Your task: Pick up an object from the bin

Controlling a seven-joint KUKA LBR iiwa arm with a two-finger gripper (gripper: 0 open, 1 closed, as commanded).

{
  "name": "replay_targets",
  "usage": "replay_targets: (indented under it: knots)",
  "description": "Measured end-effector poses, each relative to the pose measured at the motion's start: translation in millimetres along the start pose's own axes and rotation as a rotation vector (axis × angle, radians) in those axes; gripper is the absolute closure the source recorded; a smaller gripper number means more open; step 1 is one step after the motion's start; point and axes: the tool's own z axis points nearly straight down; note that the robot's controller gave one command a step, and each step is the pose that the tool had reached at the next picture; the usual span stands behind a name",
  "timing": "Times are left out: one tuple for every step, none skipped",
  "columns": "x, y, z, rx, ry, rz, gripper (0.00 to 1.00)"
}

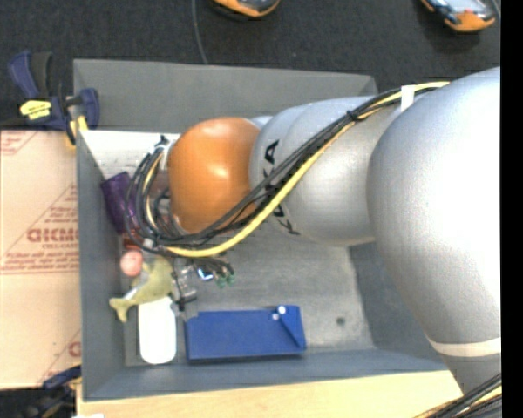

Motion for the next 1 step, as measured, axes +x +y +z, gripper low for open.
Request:
replay_targets:
  knots:
    - [30.0,12.4,44.9,-0.003,-0.007,-0.048,0.00]
